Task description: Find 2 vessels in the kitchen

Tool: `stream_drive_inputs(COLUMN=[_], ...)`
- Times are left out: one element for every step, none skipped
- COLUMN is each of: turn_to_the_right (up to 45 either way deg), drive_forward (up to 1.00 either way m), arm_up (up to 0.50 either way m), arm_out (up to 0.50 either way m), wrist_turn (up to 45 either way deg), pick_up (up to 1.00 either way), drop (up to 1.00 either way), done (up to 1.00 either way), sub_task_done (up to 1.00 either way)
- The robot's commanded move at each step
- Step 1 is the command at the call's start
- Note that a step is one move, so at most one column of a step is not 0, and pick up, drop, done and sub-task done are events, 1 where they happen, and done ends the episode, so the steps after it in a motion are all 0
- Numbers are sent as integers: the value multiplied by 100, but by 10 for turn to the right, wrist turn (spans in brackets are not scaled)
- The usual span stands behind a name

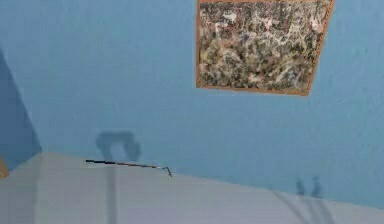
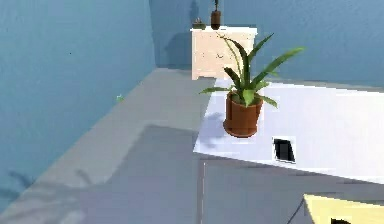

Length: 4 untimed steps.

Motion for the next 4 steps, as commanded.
stream_drive_inputs(turn_to_the_right=[-450, -150, 0, -30], drive_forward=[0, 0, 100, 0], arm_up=[0, 0, 0, 0], arm_out=[0, 0, 0, 0], wrist_turn=[0, 0, 0, 0], pick_up=[0, 0, 0, 0], drop=[0, 0, 0, 0], done=[0, 0, 0, 0], sub_task_done=[0, 0, 0, 0])
